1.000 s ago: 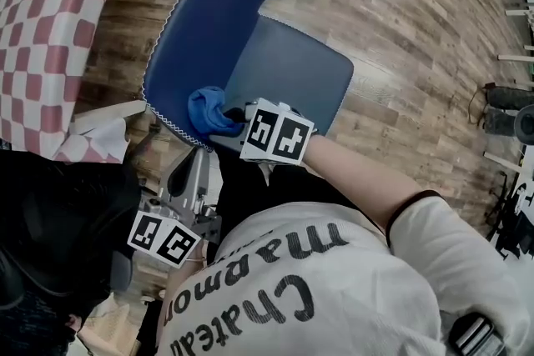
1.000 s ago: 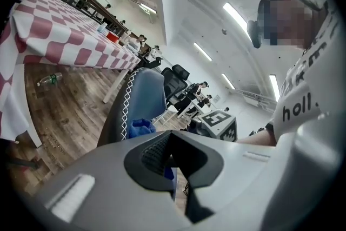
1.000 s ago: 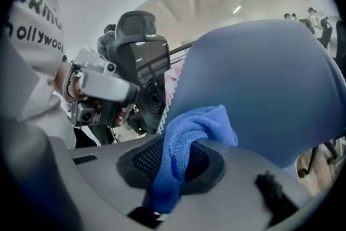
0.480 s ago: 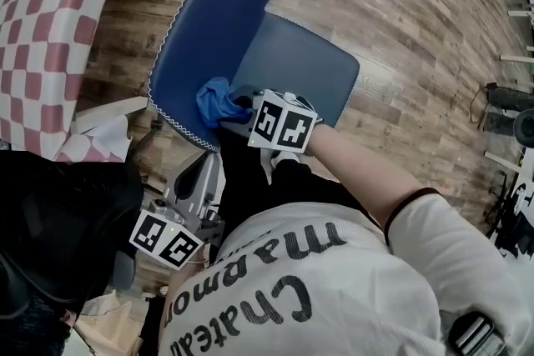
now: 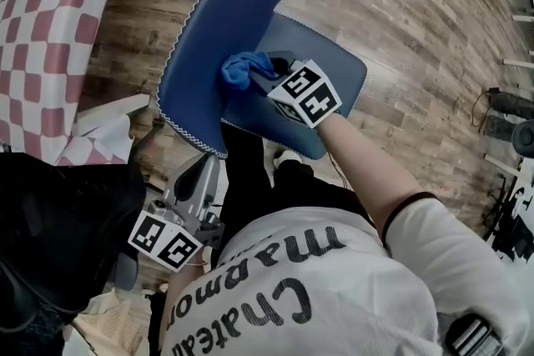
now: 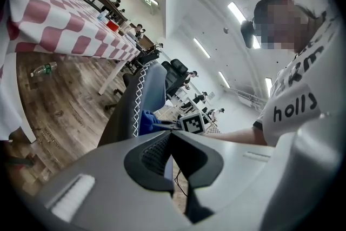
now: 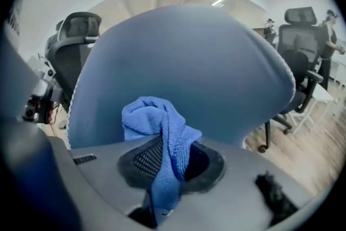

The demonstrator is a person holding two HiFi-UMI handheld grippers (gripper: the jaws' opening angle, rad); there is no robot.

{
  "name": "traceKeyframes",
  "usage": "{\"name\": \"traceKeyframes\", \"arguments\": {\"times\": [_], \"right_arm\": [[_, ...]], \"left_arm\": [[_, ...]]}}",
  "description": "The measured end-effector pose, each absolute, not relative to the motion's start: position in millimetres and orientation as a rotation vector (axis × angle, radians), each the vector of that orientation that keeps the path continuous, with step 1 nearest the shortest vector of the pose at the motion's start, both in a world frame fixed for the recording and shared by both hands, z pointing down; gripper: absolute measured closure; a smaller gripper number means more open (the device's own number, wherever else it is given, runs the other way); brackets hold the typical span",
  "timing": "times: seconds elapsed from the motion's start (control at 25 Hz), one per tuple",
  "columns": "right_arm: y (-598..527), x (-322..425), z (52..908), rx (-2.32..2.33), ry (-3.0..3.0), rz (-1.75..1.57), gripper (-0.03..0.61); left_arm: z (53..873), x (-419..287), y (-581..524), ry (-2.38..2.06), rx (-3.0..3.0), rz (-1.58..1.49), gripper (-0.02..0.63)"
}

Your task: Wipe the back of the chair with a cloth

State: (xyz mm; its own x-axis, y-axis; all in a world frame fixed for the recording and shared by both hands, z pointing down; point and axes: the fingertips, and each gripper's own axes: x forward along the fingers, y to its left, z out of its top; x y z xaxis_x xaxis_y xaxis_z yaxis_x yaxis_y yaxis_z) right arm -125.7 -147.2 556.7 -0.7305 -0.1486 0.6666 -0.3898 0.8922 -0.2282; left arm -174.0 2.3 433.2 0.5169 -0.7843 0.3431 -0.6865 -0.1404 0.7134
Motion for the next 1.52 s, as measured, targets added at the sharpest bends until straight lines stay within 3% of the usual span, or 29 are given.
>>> {"name": "traceKeyframes", "arguments": {"times": [0.96, 1.24, 1.52], "right_arm": [[-318, -29, 541, 1.159, -2.216, 0.586, 0.502], [-292, -23, 531, 1.230, -2.183, 0.562, 0.502], [-195, -76, 541, 0.866, -2.291, 0.585, 0.502]], "left_arm": [[431, -180, 2, -1.257, 1.848, -0.118, 0.609], [429, -173, 6, -1.273, 1.855, -0.109, 0.609], [426, -148, 13, -1.262, 1.863, -0.114, 0.609]]}}
